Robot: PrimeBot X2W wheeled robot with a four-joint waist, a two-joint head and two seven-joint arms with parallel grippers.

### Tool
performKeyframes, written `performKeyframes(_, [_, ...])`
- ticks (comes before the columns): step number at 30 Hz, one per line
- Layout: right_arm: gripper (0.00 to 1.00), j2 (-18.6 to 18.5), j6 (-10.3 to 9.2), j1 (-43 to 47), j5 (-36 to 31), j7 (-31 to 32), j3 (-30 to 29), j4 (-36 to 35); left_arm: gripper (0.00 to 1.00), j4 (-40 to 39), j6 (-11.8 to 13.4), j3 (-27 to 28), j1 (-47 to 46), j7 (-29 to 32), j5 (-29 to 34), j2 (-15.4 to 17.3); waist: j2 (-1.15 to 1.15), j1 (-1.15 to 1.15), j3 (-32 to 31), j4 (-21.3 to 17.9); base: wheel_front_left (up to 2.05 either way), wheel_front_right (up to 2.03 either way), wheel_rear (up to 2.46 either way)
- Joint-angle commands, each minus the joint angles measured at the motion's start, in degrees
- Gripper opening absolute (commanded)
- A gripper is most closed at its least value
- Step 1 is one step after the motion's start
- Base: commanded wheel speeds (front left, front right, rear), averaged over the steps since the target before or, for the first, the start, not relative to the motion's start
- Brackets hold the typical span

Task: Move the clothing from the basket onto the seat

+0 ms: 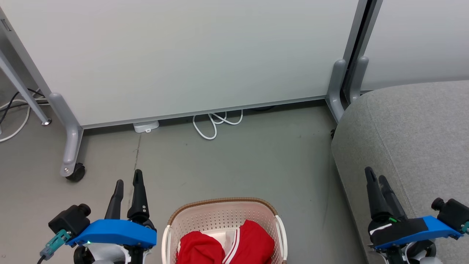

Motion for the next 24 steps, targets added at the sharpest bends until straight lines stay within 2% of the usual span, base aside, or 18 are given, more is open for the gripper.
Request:
performKeyframes(1, [1.0, -0.42, 0.09, 0.09, -1.86, -0.44, 0.21, -0.96, 1.0, -0.43, -0.04, -0.24, -1.43, -0.64, 1.98, 0.28, 0.0, 0.0, -0.01, -0.01, 0.0, 0.0, 0.0])
performKeyframes(24, [1.0, -0.51, 0.11, 0.99, -17.01, -2.55, -0.09, -2.45, 1.0, 1.78, -0.2, -2.74, -1.87, -4.23, 15.66, 0.08, 0.0, 0.0, -0.19, 0.19, 0.0, 0.0, 0.0])
